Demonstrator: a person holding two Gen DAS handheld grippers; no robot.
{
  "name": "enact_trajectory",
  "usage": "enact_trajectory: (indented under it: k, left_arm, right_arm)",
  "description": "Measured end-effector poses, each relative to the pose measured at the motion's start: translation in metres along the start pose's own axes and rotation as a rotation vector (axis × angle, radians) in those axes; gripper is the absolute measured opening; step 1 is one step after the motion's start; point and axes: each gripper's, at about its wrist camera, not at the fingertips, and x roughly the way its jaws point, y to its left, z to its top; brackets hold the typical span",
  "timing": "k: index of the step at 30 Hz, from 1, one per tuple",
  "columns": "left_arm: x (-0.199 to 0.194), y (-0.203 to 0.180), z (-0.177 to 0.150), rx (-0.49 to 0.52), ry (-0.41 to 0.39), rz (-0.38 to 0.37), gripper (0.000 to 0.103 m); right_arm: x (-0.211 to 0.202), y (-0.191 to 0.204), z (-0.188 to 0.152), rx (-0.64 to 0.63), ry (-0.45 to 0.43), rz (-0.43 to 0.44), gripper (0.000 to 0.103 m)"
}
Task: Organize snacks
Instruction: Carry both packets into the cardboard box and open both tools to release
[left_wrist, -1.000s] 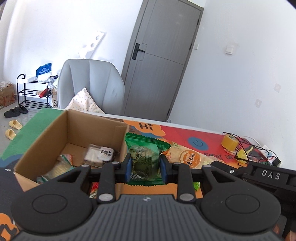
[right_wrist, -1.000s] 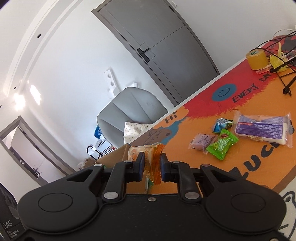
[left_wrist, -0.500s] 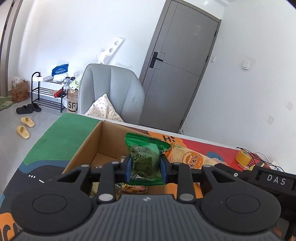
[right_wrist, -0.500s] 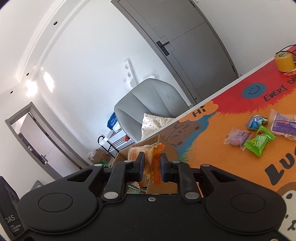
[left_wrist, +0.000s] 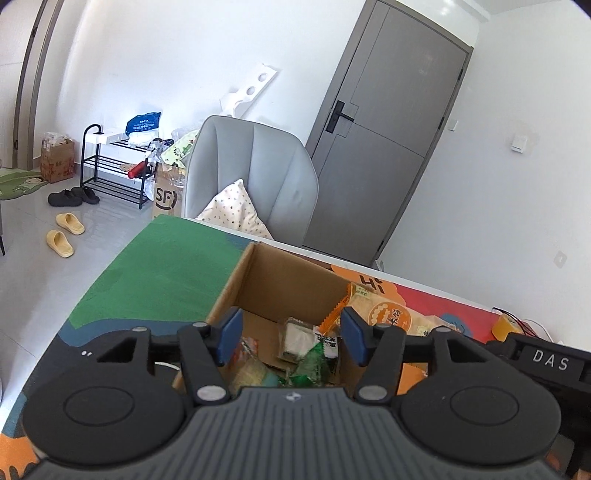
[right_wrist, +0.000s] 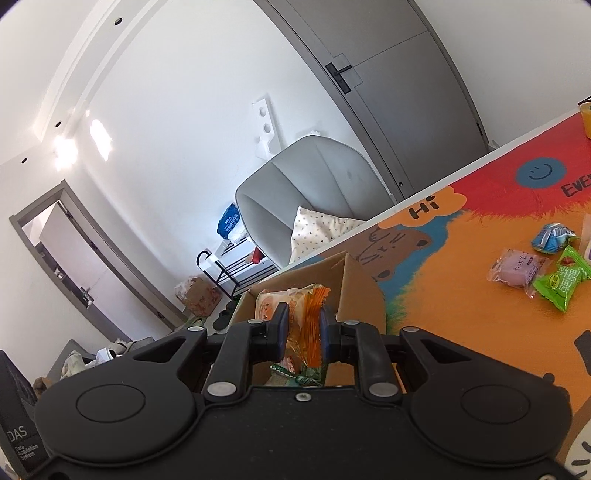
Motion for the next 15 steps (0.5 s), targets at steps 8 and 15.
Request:
enact_trajectory:
  k: [8, 15]
  left_arm:
    - [-0.004, 0.033, 0.015, -0.05, -0.035, 0.053, 0.064]
    - [-0.006, 0.049, 0.024, -0.074, -0.049, 0.082, 0.066]
  right_arm:
    - [0.026, 0.013, 0.003, 0.007, 0.012, 0.007, 0.019]
    - [0.043, 0.028, 0.005, 0.012, -0.019, 0.016, 0.019]
